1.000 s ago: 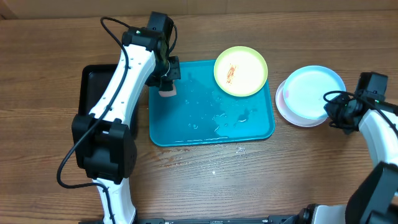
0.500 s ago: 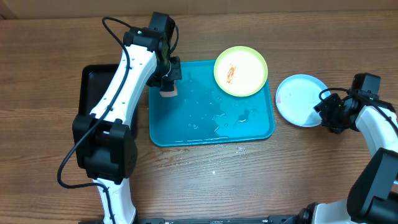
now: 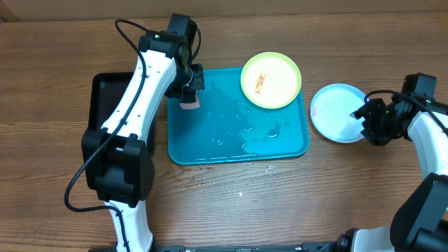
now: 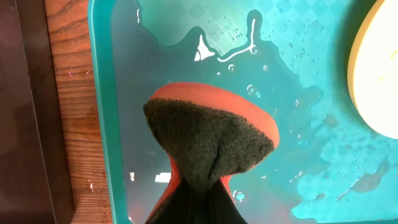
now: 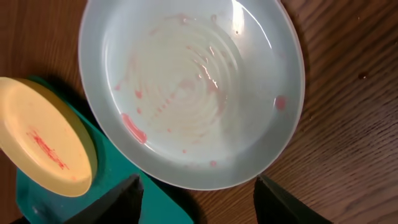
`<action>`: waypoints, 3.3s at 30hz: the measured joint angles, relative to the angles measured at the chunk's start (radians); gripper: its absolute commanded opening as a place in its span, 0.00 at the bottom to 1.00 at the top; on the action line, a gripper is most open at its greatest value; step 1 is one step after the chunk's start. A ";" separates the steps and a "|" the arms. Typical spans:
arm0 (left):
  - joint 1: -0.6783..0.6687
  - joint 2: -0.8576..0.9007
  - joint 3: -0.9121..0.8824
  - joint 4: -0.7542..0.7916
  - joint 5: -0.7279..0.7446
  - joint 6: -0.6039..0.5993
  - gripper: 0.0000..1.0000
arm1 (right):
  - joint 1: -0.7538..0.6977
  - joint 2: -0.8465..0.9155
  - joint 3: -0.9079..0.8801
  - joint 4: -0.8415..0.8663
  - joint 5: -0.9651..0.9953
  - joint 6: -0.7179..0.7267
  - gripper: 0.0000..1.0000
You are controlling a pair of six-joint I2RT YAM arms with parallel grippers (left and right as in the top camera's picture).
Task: Clean dirty plates on tray and stack at the side
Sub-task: 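Lower the light blue plate onto the white plate and release, then move the right gripper to the yellow plate and grip its rim, then bring the sponge in the left gripper down onto the yellow plate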
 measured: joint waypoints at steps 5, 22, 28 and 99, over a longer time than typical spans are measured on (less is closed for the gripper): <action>0.000 0.000 0.000 -0.008 0.000 0.000 0.04 | 0.034 -0.012 0.011 -0.006 -0.002 -0.004 0.65; 0.000 0.000 0.000 -0.013 0.000 0.000 0.04 | 0.192 -0.012 0.104 -0.048 0.051 -0.041 0.78; 0.000 0.000 0.000 -0.010 0.000 0.000 0.04 | 0.349 -0.012 0.104 0.048 0.071 -0.042 0.67; -0.016 0.000 0.000 0.013 0.002 0.000 0.04 | 0.688 0.371 0.139 0.368 0.166 -0.344 0.31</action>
